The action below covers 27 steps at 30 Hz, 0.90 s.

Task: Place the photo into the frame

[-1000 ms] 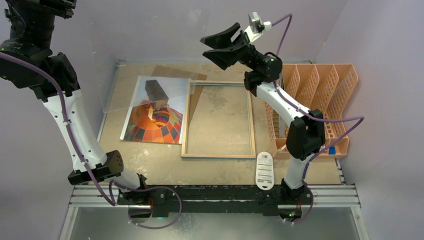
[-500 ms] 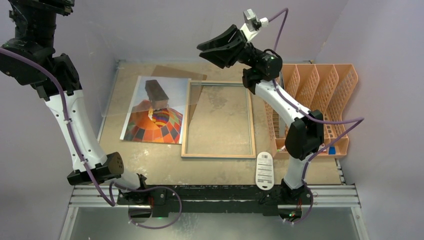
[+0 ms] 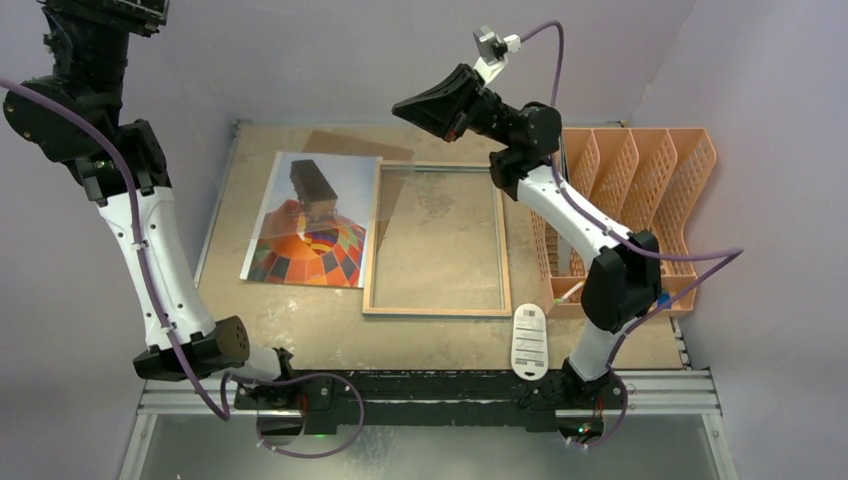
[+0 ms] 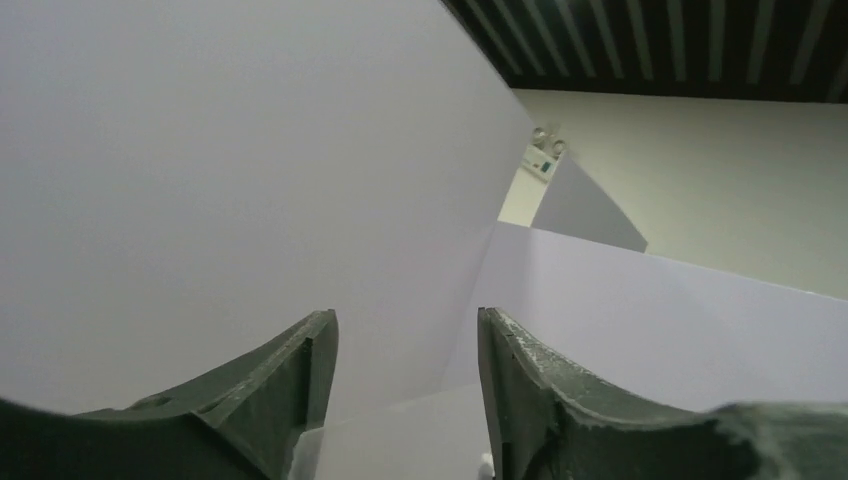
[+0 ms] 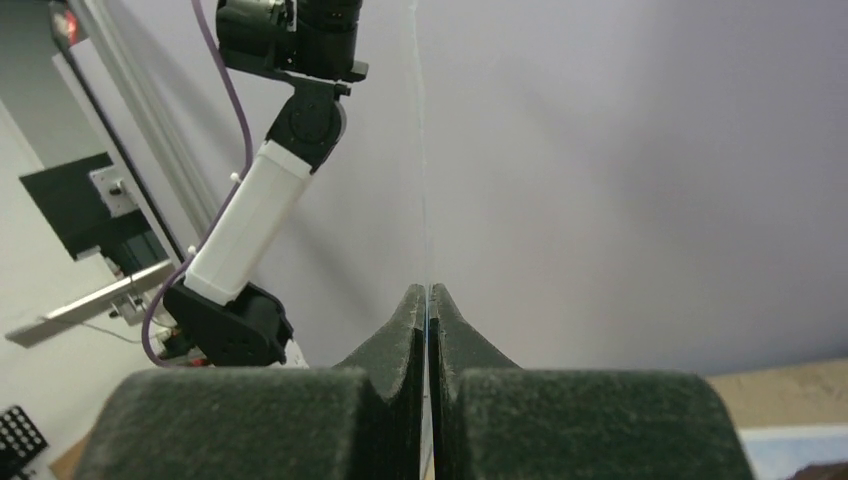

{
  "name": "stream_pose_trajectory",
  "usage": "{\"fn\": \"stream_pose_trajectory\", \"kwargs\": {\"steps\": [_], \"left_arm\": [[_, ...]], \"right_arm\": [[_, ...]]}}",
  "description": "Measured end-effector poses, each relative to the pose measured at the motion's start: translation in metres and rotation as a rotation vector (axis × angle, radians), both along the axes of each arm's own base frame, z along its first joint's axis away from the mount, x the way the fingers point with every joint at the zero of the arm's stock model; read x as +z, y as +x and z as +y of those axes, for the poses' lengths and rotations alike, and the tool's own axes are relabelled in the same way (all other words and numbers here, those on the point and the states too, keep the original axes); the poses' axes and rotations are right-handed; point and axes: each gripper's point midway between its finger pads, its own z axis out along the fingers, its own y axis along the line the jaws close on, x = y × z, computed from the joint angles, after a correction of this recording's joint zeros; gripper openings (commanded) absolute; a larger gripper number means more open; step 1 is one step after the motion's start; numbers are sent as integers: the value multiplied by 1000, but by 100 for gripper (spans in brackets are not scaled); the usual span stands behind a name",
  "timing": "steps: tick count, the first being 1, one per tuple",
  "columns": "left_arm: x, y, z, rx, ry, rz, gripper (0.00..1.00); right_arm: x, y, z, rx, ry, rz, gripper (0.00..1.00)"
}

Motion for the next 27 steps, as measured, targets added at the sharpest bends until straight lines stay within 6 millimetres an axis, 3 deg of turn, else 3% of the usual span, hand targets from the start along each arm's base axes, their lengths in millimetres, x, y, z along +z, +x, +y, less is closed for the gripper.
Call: {"fn": "stream_pose_trajectory", "kwargs": {"steps": [5,7,11,15,17,21,24,27], "left_arm": [[-37,41,14,80,12,176,78],[-65,63,22,127,26,295,80],[-146,108,42,214,67,563,82],[-238,139,63,281,115,829,82],[-272,149,71,305,136,922,82],[-320,161,81,331,172,1033,82],[-356,164,83,320,192,1099,82],[-389,164,81,295,200,1163,82]], "right_arm": [[-1,11,-1,-88,-86,137,0],[-3,14,-4,-132,-127,183,0],[-15,17,-11,-209,-218,282,0],[-45,25,-16,-272,-326,398,0],[-64,32,-19,-307,-382,459,0],[-99,48,-35,-414,-480,574,0],[-111,54,-51,-496,-519,620,0],[-107,52,-64,-564,-527,629,0]]}}
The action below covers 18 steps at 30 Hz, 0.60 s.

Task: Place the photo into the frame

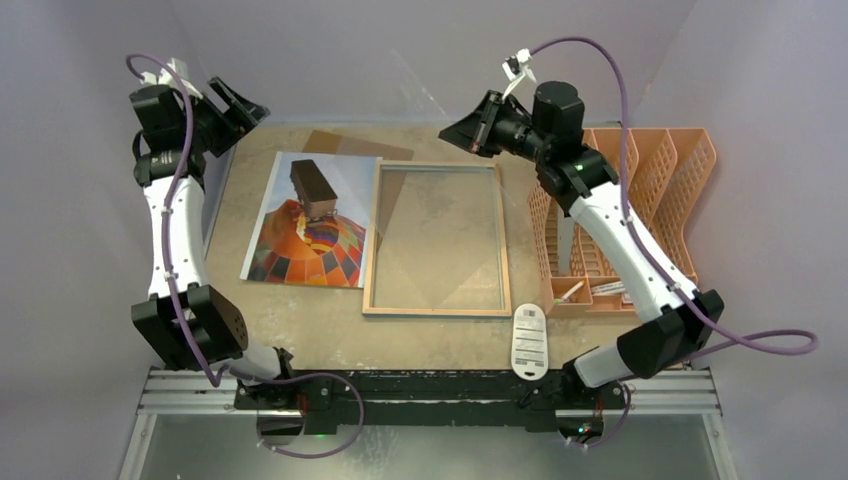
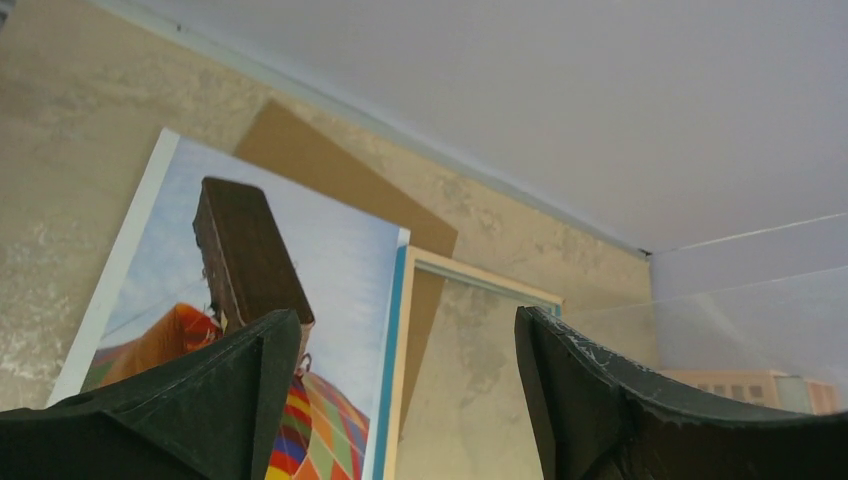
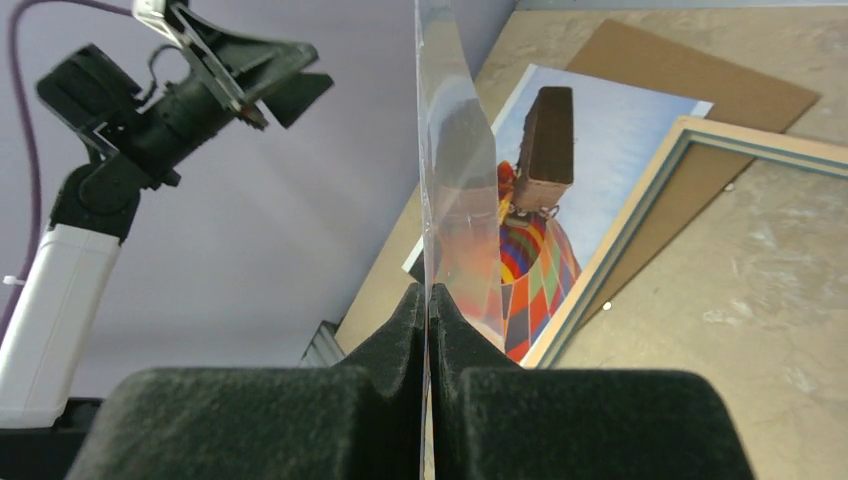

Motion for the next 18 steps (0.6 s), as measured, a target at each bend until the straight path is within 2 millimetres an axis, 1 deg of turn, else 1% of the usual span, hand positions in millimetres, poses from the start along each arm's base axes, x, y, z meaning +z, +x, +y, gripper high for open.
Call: {"fn": "stream_pose_trajectory", "kwargs": {"steps": [2,6,8,10,11,12,13,15,18], "left_arm": [[-20,-1,-2,-17,-7,39,79],[-58,-4,-11,-39,-31,101,79],[-79,-5,-29,-72,-36,134,77],[-104,-11,-55,-123,-41,187,73],[-118,-14,-73,-159,-41,215,72],[-135,-20,-95,-208,-43,254,71],[-145,-24,-108,-240,-46,279,70],[-174,-34,-143,-322,-42,340,68],[-210,-45,-178,-402,-33,424,66]], "right_arm": [[5,-3,-8,-37,-14,-14,0],[10,-3,-20,-101,-34,-34,0],[7,1,-25,-142,-50,-27,0],[2,7,-31,-190,-66,-20,0],[-2,11,-36,-227,-76,-17,0],[-7,14,-41,-262,-85,-12,0],[-11,15,-45,-289,-94,-7,0],[-18,17,-56,-350,-110,3,0],[-17,20,-67,-418,-113,3,0]]}}
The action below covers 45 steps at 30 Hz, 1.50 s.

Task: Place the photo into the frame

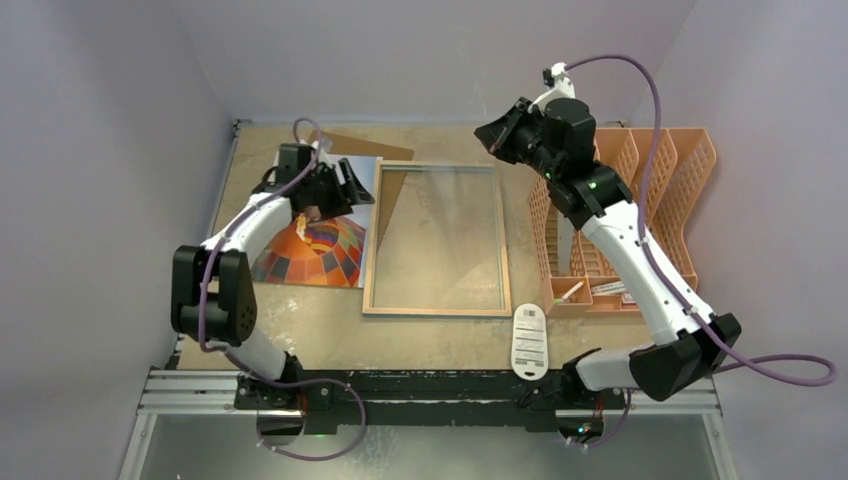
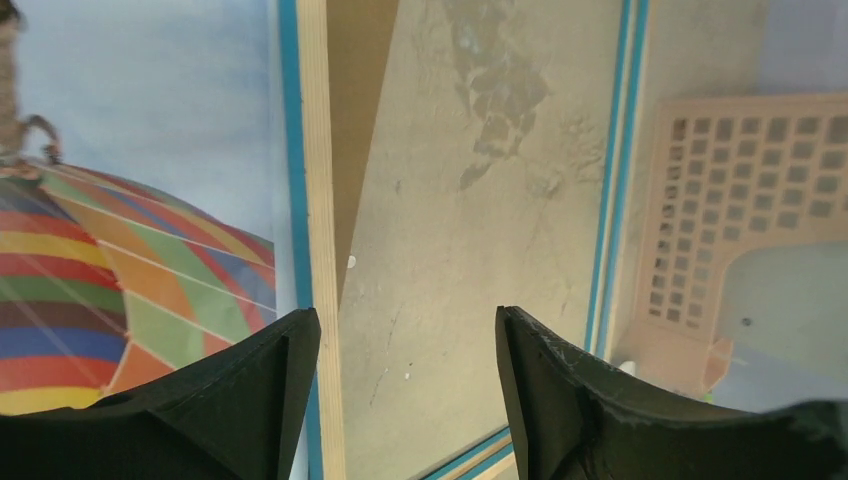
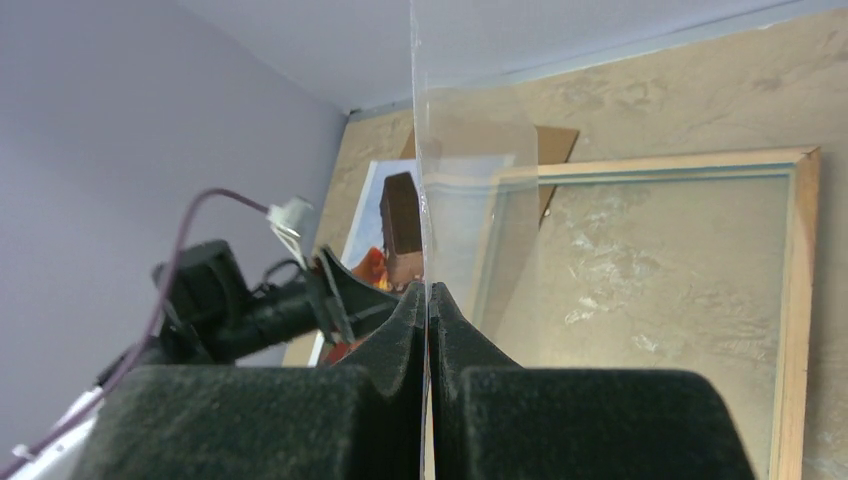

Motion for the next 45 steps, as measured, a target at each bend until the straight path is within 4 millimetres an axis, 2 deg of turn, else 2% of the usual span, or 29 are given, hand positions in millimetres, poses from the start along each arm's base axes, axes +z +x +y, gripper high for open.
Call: {"fn": "stream_pose_trajectory", "kwargs": {"steps": [4,8,10,15,19,22,25,29,34,40,42,45], "left_arm": [[-44,-3,-29,-63,72,82,61],[-75,5,-34,-64,180,115,58],[-84,8,-31,-54,213,124,52],[-101,15,-29,-57,242,134,34],[-115,14,-28,-68,259,157,19],[-115,15,-28,-79,263,149,7],[-115,16,-27,-81,283,144,0],[-115,17,-24,-80,305,138,0],[-114,17,-18,-74,301,143,0],[-110,10,13,-25,261,180,0],[-108,8,28,-2,256,187,10],[-105,8,43,26,255,192,40]], "right_arm": [[4,5,-8,-59,14,-11,0],[-5,6,-8,-72,29,11,0],[-10,6,-7,-75,36,27,0],[-13,5,-5,-72,57,46,0],[-15,6,-3,-69,71,60,0],[-16,7,-3,-73,76,64,0],[-13,8,-2,-71,87,52,0],[-14,9,1,-62,101,42,0],[-29,7,9,-52,114,67,0],[-31,-2,26,-19,163,72,0],[-34,-5,30,-16,190,83,0],[-36,-6,34,-18,222,103,0]]}}
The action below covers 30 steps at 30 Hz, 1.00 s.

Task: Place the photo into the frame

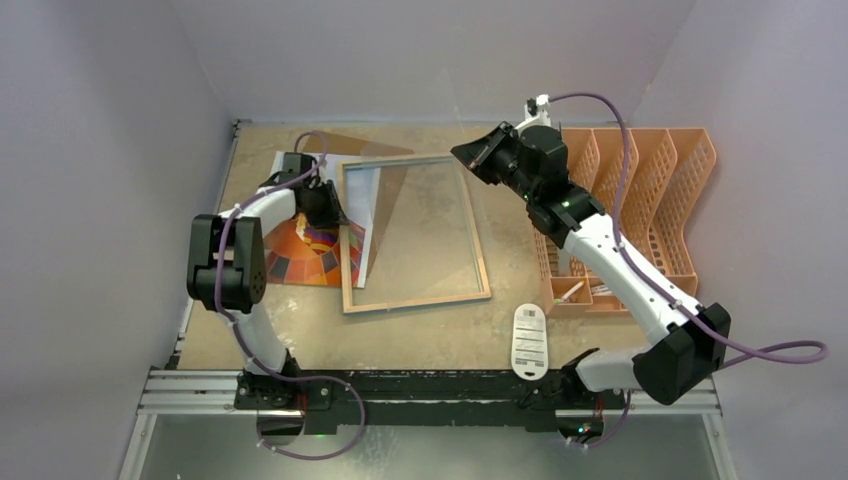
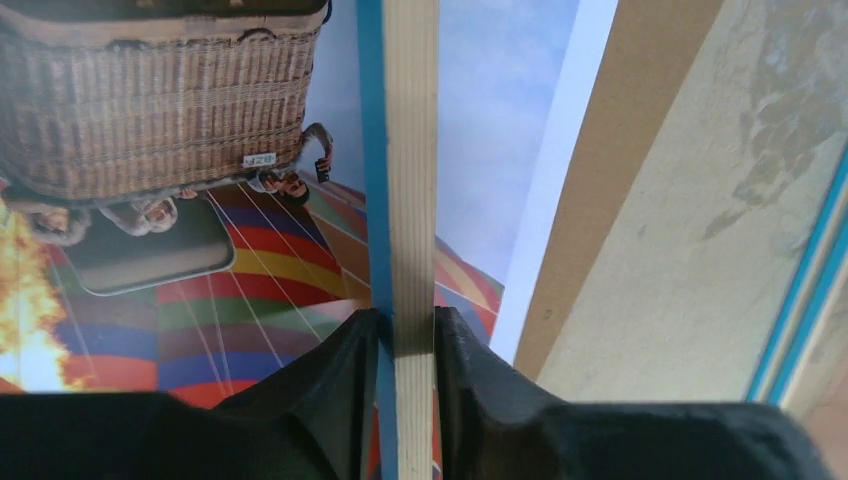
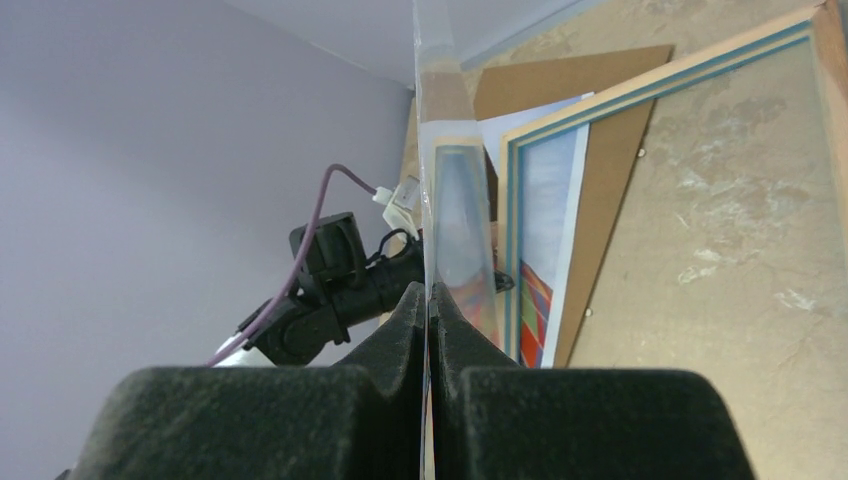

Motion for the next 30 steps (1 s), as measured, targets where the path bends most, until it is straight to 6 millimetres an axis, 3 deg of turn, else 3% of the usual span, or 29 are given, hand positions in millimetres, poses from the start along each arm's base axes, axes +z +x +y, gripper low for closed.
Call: {"fn": "stream_pose_trajectory", "kwargs": {"steps": [2,4,9,18,21,30], "left_arm": [[0,0,1,4,-10,3,55],[2,0,-1,3,-23,2,61],[10,-1,0,14,-15,-9,62],[46,11,19,110,-24,-114,42],[42,9,19,116,-37,-111,37],[10,3,7,90,-96,-26,21]], "right_arm": [[3,-1,4,3,26,3,0],[7,-1,9,4,52,-4,0],[2,-1,29,15,88,12,0],[-43,5,63,9,63,110,0],[-51,6,66,-3,52,122,0],[-46,11,65,-30,71,104,0]]}}
